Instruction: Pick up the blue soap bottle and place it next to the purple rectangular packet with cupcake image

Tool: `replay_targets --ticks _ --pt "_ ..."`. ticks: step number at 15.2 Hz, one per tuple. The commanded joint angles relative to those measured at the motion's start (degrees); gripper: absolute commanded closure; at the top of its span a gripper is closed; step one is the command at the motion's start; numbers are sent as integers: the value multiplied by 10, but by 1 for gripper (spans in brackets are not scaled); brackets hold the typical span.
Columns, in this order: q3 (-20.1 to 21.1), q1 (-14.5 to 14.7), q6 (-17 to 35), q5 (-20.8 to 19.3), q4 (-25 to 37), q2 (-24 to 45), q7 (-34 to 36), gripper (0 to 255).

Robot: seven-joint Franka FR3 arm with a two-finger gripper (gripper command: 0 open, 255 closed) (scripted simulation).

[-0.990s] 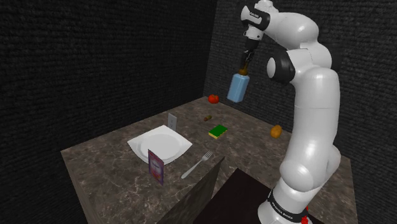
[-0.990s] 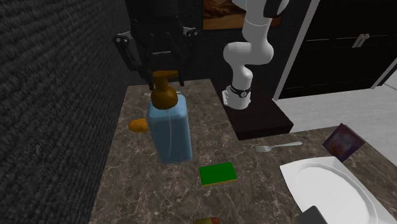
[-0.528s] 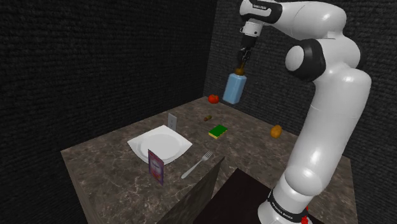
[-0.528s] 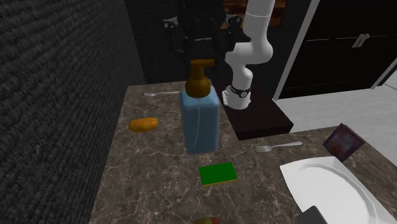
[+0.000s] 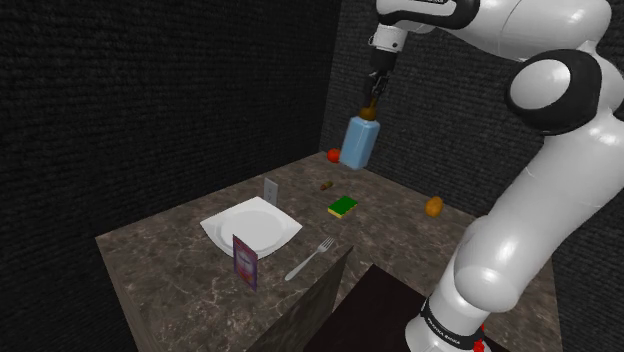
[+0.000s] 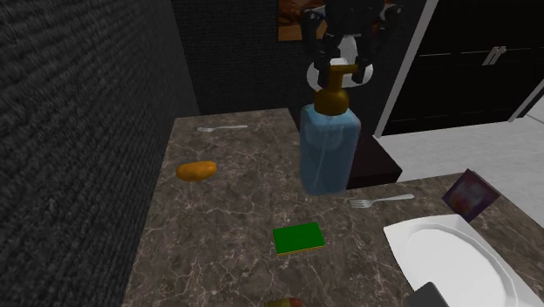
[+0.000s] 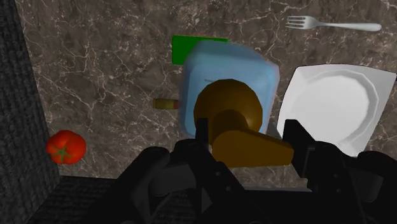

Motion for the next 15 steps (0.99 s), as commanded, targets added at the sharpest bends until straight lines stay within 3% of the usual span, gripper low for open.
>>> replay_targets --ticks 1,15 --pt "21 11 1 -11 -26 -28 34 255" --pt "173 70 -28 -13 -107 -137 246 255"
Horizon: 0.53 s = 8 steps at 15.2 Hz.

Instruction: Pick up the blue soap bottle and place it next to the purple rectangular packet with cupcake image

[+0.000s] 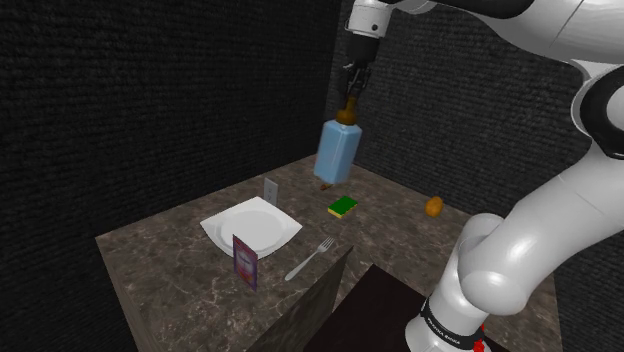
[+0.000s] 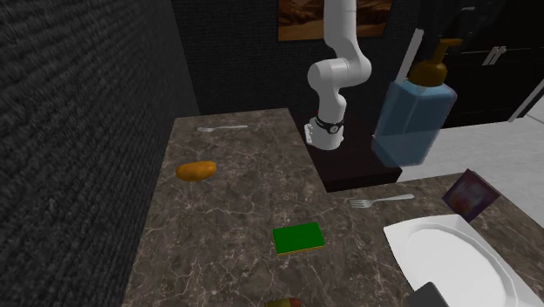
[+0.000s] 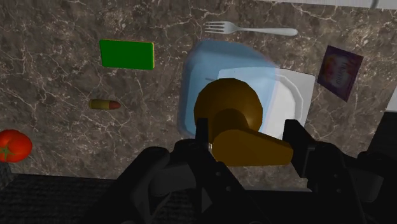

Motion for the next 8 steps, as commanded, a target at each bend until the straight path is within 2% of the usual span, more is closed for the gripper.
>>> replay_targets --ticks 1,8 --pt "22 8 -5 5 -4 -8 31 255" --pt "95 37 -21 26 9 -10 132 255"
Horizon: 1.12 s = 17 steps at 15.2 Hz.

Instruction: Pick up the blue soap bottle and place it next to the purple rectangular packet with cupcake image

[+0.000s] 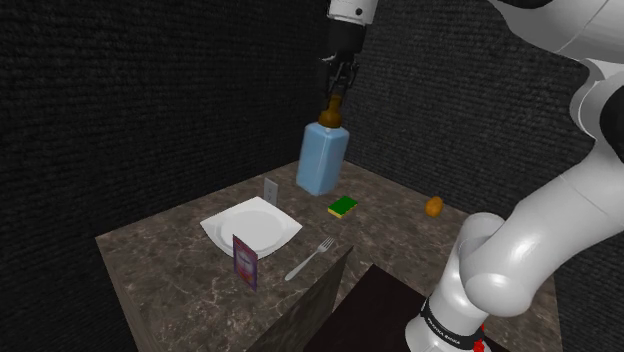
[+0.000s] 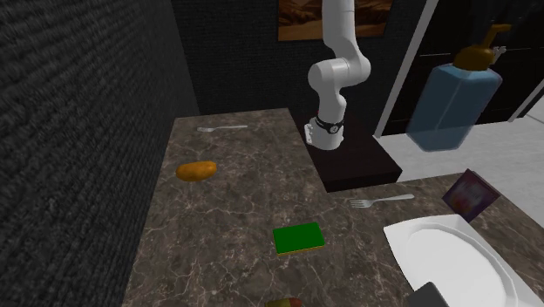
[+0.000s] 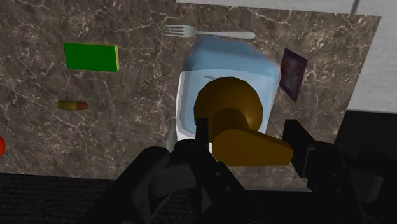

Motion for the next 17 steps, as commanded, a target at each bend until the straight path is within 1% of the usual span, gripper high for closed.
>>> replay_targets --ticks 1,9,13,17 --pt "20 8 -2 6 6 4 28 255" --pt "102 41 -20 25 67 45 145 255" --pt "144 59 -31 26 116 82 206 255" --pt "187 79 -46 19 180 132 269 255"
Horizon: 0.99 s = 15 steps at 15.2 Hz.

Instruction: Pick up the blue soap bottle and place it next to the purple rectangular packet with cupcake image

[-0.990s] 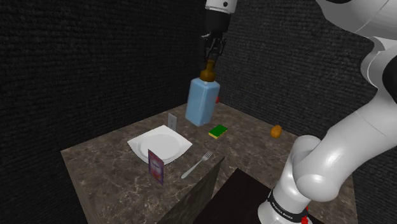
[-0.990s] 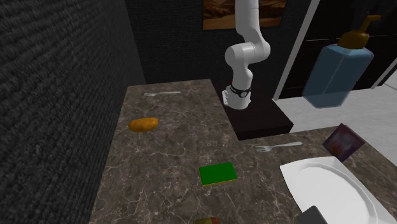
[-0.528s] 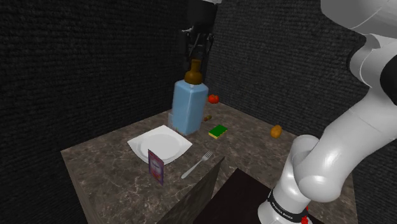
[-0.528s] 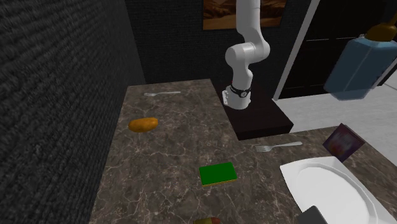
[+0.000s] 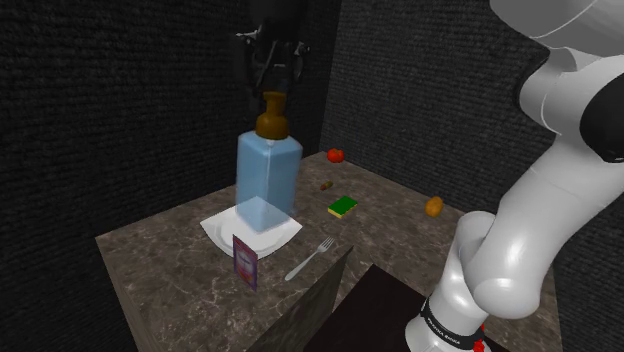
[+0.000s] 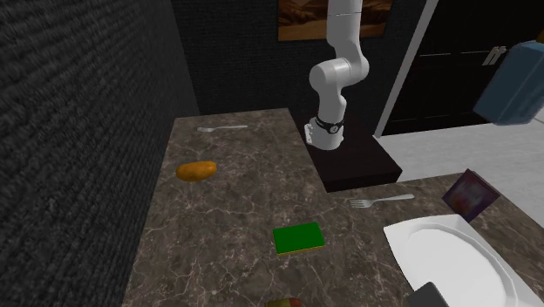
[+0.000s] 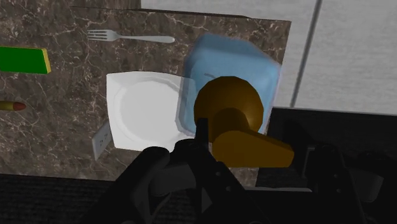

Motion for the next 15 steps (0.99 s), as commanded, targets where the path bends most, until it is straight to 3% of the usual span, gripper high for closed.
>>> replay_targets --ticks 1,6,9,15 --pt "23 12 -12 -6 39 28 35 255" --pt "78 51 -44 -42 156 120 120 255" --pt "111 100 -85 -89 272 207 178 255" --pt "100 80 -11 -60 151 153 167 255"
